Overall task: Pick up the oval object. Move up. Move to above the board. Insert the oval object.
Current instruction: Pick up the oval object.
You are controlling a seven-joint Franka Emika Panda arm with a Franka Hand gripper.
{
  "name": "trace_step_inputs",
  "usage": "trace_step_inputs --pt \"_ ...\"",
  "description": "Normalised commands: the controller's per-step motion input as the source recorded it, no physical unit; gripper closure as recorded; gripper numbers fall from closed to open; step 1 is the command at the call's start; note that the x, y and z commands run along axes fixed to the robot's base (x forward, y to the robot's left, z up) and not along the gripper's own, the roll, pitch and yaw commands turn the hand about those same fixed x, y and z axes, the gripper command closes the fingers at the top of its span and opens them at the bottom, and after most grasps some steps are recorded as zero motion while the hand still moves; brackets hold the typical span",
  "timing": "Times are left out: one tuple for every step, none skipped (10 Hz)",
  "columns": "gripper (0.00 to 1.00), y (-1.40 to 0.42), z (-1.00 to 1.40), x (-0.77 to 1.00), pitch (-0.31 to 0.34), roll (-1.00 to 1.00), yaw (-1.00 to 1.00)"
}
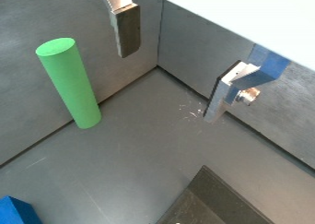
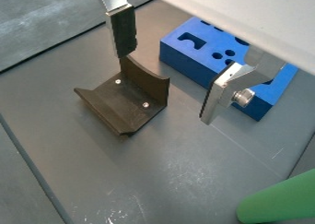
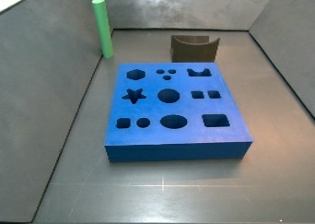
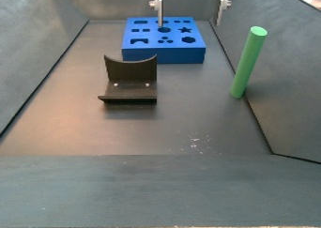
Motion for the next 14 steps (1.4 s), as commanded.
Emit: trace_step_inputs --pt "0.0 -0.3 -0.06 -0.94 0.0 0.0 -0.13" --pt "0.0 -0.17 -0.13 -0.79 0.0 0.0 0.0" --pt "0.0 -0.13 -0.12 -1.0 0.0 0.0 -0.11" --pt "0.0 0.0 -0.07 -0.79 0.0 0.0 0.0" --pt "0.0 0.0 -0.04 -1.0 0.0 0.0 0.0" --pt "0.0 0.0 0.0 -0.98 0.0 0.0 0.0" --pt "0.0 0.0 0.0 -1.0 -0.01 0.0 0.0" --pt "0.0 -0.06 0.0 -0.98 -0.019 0.0 -0.01" --pt "0.0 -0.09 0.0 -0.99 -0.03 0.0 -0.03" --pt "0.0 -0.11 0.0 -0.95 -0.014 0.0 -0.03" --pt "0.0 -0.09 -0.06 -0.8 -0.016 0.0 -0.03" --pt "0.0 -0.1 -0.22 -0.71 -0.011 0.0 -0.03" --pt "0.0 -0.03 -0.45 -0.56 -0.047 0.0 -0.03" --pt "0.0 0.0 -0.57 -0.43 -0.043 0.0 -0.02"
